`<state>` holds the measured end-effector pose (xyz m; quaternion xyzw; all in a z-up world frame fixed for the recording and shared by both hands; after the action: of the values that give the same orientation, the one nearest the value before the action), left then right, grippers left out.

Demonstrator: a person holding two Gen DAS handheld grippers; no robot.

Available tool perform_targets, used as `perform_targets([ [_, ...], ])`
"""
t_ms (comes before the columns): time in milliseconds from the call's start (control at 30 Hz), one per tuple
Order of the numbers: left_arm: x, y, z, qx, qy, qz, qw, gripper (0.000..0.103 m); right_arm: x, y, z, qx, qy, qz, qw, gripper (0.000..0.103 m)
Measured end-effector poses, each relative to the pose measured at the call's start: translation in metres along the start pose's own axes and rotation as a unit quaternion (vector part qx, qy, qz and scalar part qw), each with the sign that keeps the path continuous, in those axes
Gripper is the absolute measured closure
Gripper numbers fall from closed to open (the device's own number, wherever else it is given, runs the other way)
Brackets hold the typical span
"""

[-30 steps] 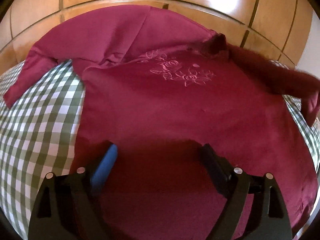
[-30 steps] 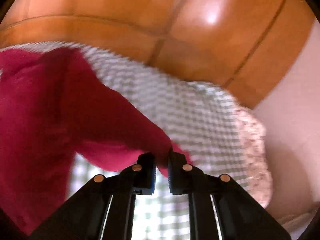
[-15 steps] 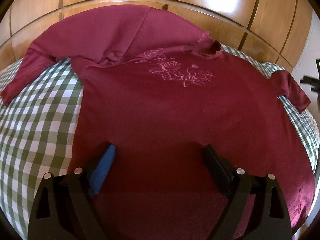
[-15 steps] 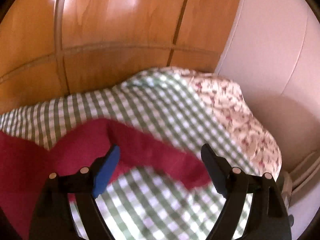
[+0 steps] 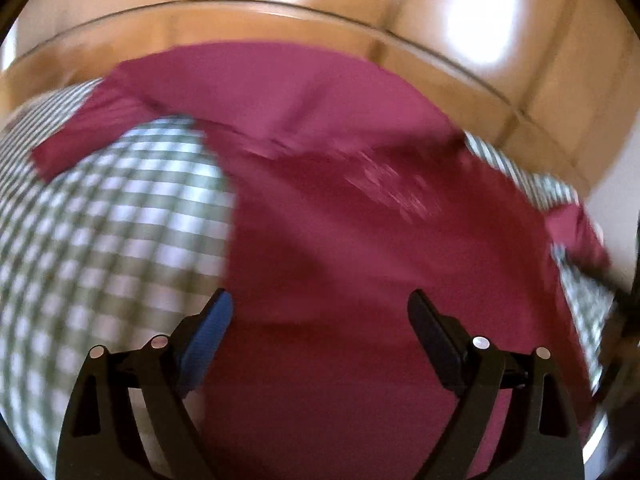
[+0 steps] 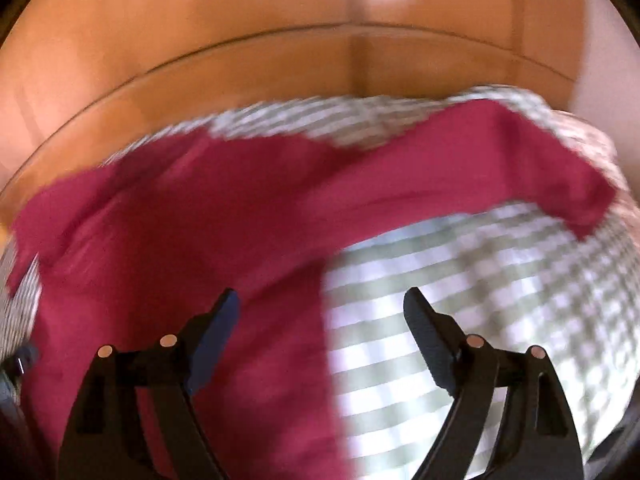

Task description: Fold small clothes

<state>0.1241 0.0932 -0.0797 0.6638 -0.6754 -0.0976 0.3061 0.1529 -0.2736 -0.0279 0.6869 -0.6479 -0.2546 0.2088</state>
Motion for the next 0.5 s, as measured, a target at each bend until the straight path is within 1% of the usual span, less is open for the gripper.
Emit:
perform_targets([
  [33, -0.015, 0.004, -0.007, 0.007, 0.014, -0.015, 0.9998, 0.014, -0.017, -0.004, 0.006, -0.004, 0.014, -0.007, 1.0, 0.018],
  [100, -0.05, 0.011, -0.02, 0.02, 0.031, -0.057, 0.9977, 0.014, -0.041, -0.011, 0.018, -0.008, 0.034, -0.011, 0.999, 0.018],
  [133, -0.079, 0.017, -0.028, 0.032, 0.043, -0.103, 0.9933, 0.015, -0.051, -0.016, 0.023, -0.011, 0.041, -0.008, 0.999, 0.016],
  [167, -0.096, 0.02, -0.033, 0.038, 0.046, -0.131, 0.9896, 0.016, -0.055, -0.019, 0.027, -0.009, 0.043, 0.001, 0.999, 0.012],
  [200, -0.12, 0.023, -0.041, 0.044, 0.047, -0.165, 0.9843, 0.016, -0.055, -0.021, 0.029, -0.006, 0.042, 0.007, 0.999, 0.011],
  [267, -0.15, 0.026, -0.052, 0.05, 0.049, -0.194, 0.9784, 0.016, -0.057, -0.025, 0.03, -0.003, 0.04, 0.011, 0.999, 0.009],
  [333, -0.176, 0.024, -0.063, 0.052, 0.051, -0.213, 0.9744, 0.016, -0.055, -0.028, 0.03, -0.004, 0.032, 0.008, 0.999, 0.008],
  [400, -0.196, 0.018, -0.07, 0.053, 0.071, -0.218, 0.972, 0.016, -0.053, -0.027, 0.031, -0.003, 0.03, 0.008, 1.0, 0.007],
  [467, -0.218, 0.005, -0.075, 0.045, 0.131, -0.195, 0.971, 0.016, -0.053, -0.028, 0.031, -0.002, 0.033, 0.01, 0.999, 0.006],
  [500, -0.227, -0.004, -0.077, 0.042, 0.153, -0.191, 0.9687, 0.016, -0.051, -0.028, 0.033, -0.003, 0.036, 0.012, 0.999, 0.006],
])
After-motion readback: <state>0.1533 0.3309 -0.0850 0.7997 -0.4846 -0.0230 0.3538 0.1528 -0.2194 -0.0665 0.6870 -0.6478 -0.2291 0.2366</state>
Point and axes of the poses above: each gripper's, at about its wrist camera, not at the fingertips, and y roughly against the way its jaws point, x to its right, z to its underside, the point moved 2 cm from there along -y, roughly the way its jaws point, and after that the axes turned 15 degrees about x, right-handed, at the moved point
